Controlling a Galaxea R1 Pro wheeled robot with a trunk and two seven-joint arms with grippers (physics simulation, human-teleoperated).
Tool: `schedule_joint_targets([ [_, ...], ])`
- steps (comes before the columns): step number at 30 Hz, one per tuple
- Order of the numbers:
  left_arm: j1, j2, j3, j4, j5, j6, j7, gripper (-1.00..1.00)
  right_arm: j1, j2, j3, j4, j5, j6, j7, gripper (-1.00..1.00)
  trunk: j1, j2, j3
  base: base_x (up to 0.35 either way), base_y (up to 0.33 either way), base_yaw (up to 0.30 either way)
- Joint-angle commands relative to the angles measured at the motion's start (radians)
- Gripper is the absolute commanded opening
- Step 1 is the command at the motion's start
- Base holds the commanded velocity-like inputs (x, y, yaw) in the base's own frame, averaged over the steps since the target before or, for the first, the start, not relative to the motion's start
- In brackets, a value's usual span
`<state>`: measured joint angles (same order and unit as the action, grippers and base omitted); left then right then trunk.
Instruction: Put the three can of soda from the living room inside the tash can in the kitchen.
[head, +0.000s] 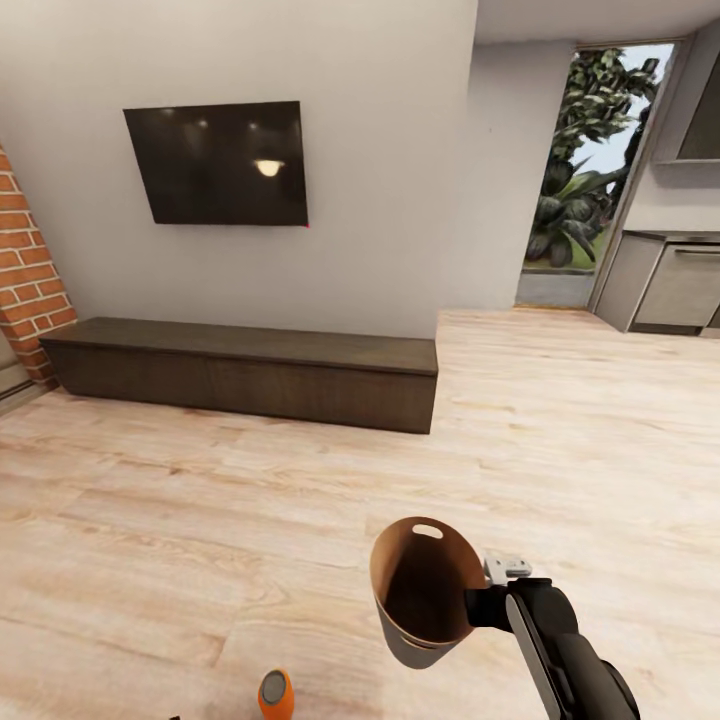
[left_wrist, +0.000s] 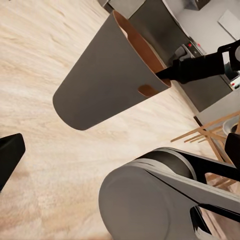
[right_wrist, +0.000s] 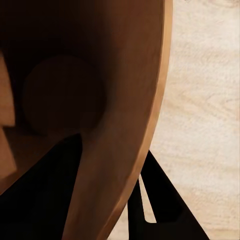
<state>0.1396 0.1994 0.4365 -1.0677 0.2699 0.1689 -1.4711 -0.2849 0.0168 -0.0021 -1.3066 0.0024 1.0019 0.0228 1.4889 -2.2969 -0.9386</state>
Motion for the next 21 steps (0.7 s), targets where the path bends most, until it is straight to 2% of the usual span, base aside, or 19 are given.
schedule_joint_targets([
  [1,0.000,0.000,0.000,0.000,0.000,0.000,0.000,1.00,0.000,0.000,0.001,0.000,-0.019,0.000,0.000,-1.00,0.000,0.000,0.000,0.032,0.013,0.000],
  [10,0.000,0.000,0.000,0.000,0.000,0.000,0.000,1.00,0.000,0.000,0.001,0.000,-0.019,0.000,0.000,-1.00,0.000,0.000,0.000,0.163,0.004,0.000],
  [18,0.000,0.000,0.000,0.000,-0.002,-0.001,0.008,1.00,0.000,0.000,0.001,0.000,-0.020,0.000,0.000,-1.00,0.000,0.000,0.000,0.040,0.000,0.000],
  [21,0.000,0.000,-0.003,-0.001,-0.002,0.000,0.042,1.00,0.000,0.000,0.002,-0.001,-0.020,0.000,0.000,-1.00,0.000,0.000,0.000,0.005,0.000,0.000],
])
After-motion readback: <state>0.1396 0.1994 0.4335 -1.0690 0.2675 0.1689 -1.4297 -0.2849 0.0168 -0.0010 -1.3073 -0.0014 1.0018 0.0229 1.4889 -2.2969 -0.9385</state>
